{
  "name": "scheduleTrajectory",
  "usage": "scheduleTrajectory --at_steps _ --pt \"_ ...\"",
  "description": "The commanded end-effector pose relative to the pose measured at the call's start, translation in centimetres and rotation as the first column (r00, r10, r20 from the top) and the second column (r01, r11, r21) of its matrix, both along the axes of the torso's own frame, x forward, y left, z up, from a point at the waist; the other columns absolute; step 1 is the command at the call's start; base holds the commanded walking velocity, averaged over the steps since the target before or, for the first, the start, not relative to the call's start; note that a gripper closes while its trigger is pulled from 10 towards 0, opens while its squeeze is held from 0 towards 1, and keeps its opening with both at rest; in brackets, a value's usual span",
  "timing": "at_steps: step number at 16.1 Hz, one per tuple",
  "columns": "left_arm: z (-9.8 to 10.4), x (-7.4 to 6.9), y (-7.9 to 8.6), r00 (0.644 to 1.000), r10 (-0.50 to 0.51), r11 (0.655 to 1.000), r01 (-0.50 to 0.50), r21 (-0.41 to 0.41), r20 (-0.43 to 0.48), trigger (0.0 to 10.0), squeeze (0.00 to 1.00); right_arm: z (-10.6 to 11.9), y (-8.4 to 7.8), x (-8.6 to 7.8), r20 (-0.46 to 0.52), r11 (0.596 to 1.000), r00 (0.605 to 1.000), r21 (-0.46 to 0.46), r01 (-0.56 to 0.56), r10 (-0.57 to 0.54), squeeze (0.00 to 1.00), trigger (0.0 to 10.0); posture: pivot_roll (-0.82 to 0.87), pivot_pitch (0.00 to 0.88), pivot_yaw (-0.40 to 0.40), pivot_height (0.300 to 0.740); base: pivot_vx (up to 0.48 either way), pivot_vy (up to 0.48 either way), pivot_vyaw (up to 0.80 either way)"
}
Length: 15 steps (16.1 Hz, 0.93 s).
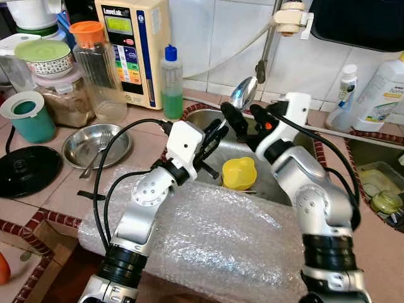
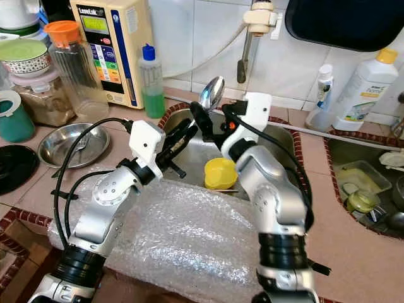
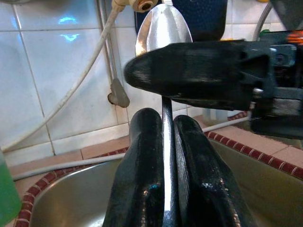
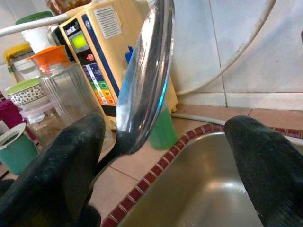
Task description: Kitchen organization
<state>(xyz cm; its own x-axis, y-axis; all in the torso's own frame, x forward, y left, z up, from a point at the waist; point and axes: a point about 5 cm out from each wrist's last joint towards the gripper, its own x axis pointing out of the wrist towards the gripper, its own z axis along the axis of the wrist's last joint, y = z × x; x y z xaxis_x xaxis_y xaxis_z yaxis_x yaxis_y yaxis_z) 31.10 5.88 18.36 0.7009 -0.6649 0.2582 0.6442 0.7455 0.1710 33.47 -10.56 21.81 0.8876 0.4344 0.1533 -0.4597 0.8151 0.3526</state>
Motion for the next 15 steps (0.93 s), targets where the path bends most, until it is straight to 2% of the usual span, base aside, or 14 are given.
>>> scheduleTrajectory --at_steps 1,2,6,11,15 --pt "0.5 -0.3 -0.4 0.999 -0.026 1.000 0.026 -0.003 0.021 0.0 0.00 0.4 0.0 0.3 0.000 1.000 1.000 0.023 0.012 -0.012 0.00 0.7 0.02 0.000 -0.009 0.740 0.000 0.000 0.00" --pt "0.5 -0.3 -0.4 0.999 -0.026 1.000 0.027 -0.003 0.020 0.0 0.00 0.5 0.1 0.4 0.006 0.999 1.000 0.033 0.016 -0.016 0.00 0.0 0.02 0.000 -0.008 0.740 0.000 0.000 0.00" --pt "0.3 -0.4 -0.4 0.999 -0.030 1.000 0.030 -0.003 0.012 0.0 0.00 1.4 0.1 0.8 0.024 0.996 0.999 0.087 0.032 -0.034 0.00 0.0 0.02 0.000 -0.008 0.740 0.000 0.000 0.00" --pt "0.1 -0.4 -0.3 1.000 -0.026 1.000 0.026 0.006 0.006 0.0 0.00 1.7 -0.8 1.4 0.005 0.981 0.995 0.169 0.096 -0.098 0.00 0.0 0.02 0.000 -0.009 0.740 0.000 0.000 0.00" --pt "0.1 -0.3 -0.1 1.000 -0.016 1.000 0.016 0.003 0.003 0.0 0.00 1.7 -1.0 1.5 0.003 0.980 0.994 0.166 0.107 -0.109 0.00 0.0 0.02 0.000 -0.010 0.740 0.000 0.000 0.00"
